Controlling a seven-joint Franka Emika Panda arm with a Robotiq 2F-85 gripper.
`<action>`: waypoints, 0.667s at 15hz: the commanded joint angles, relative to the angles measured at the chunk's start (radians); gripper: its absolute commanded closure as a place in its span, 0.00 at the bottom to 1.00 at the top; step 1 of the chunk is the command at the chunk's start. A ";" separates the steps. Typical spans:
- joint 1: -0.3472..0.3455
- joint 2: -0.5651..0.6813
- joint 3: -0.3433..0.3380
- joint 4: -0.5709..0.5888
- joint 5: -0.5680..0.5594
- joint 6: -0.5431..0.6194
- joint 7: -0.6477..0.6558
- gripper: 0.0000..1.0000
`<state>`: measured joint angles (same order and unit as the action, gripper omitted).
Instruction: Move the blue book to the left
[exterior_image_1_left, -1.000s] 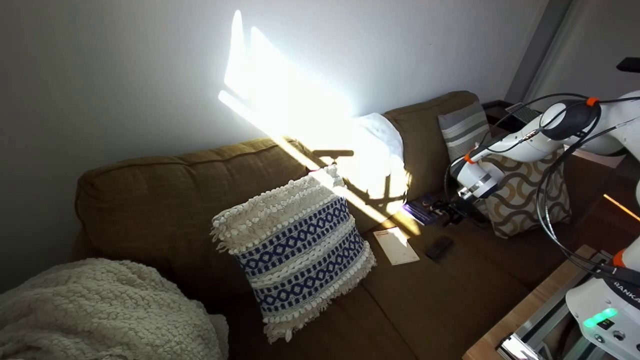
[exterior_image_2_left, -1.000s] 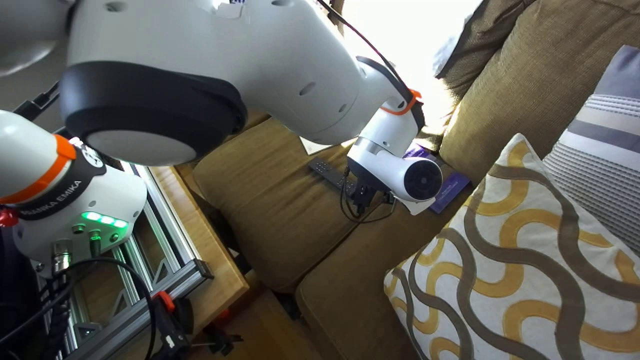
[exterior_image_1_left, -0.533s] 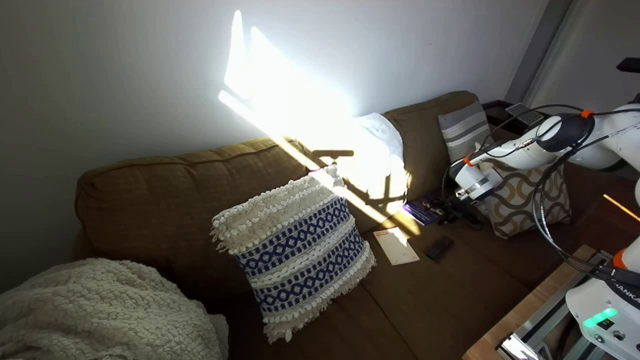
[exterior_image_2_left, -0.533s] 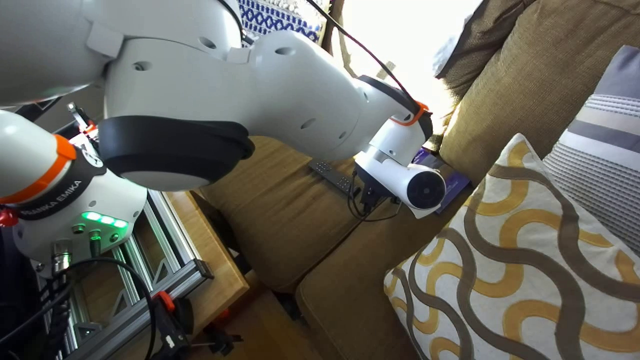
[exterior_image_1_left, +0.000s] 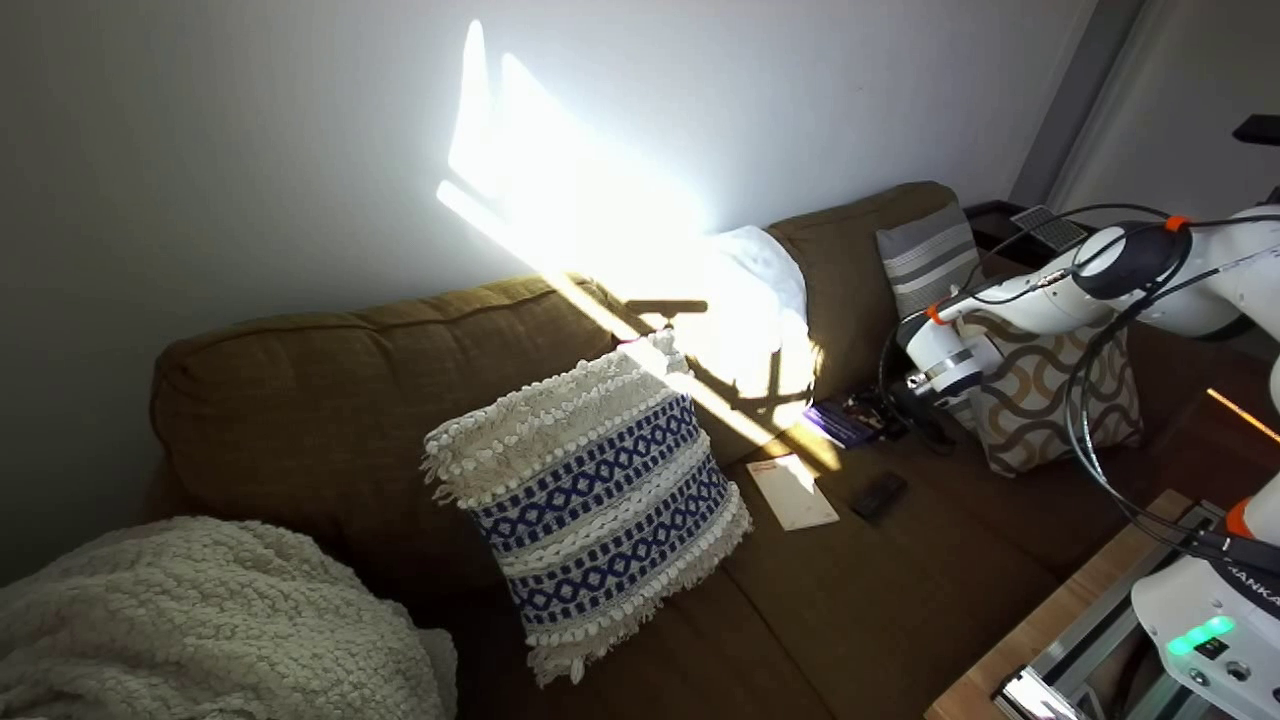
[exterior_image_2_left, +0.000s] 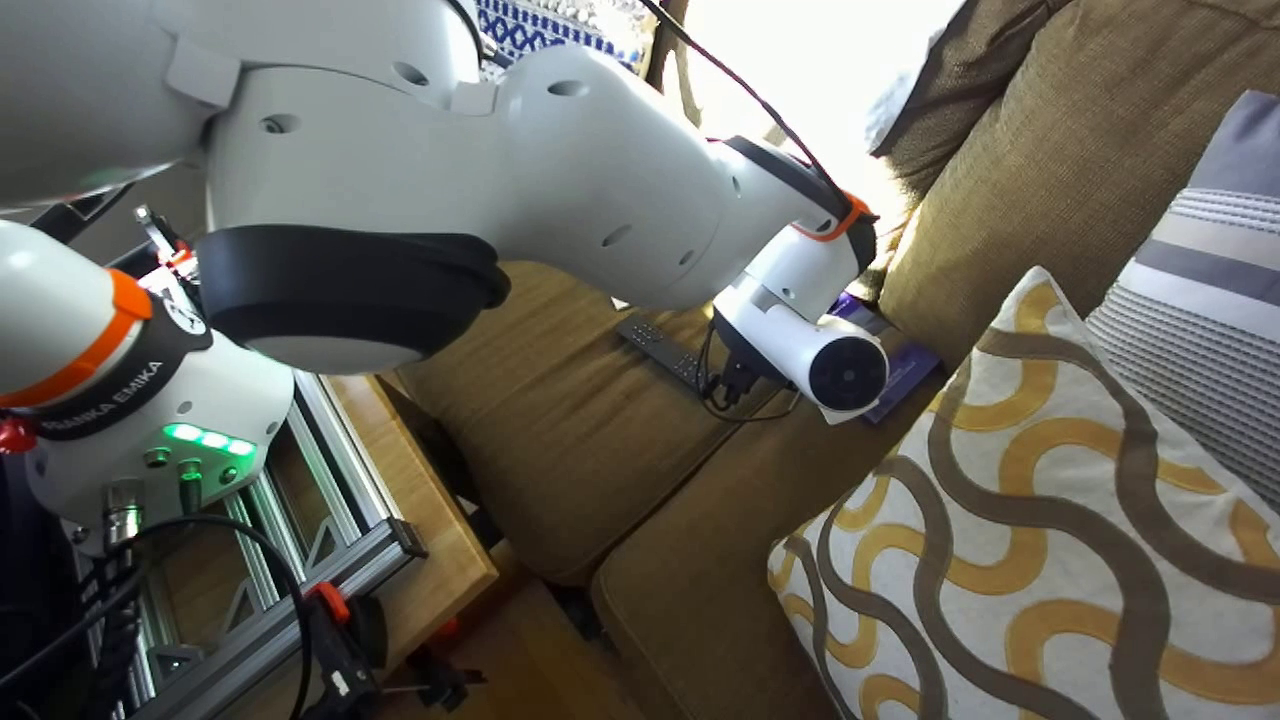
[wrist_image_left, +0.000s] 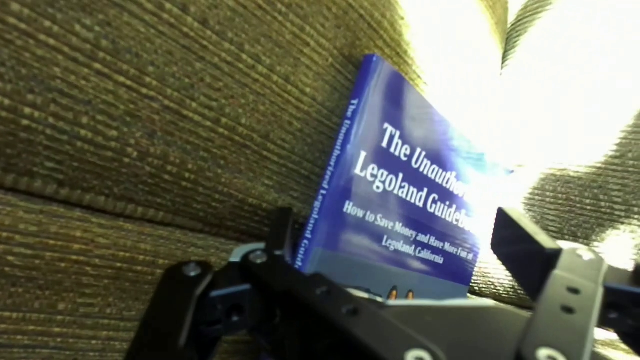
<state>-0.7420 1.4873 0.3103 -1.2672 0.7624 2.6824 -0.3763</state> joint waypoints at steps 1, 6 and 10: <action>0.012 0.000 -0.020 0.003 0.022 0.007 0.002 0.00; 0.035 0.000 -0.053 0.001 0.018 0.024 0.036 0.25; 0.043 0.000 -0.066 0.001 0.014 0.022 0.049 0.56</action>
<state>-0.7138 1.4871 0.2647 -1.2671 0.7629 2.6879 -0.3504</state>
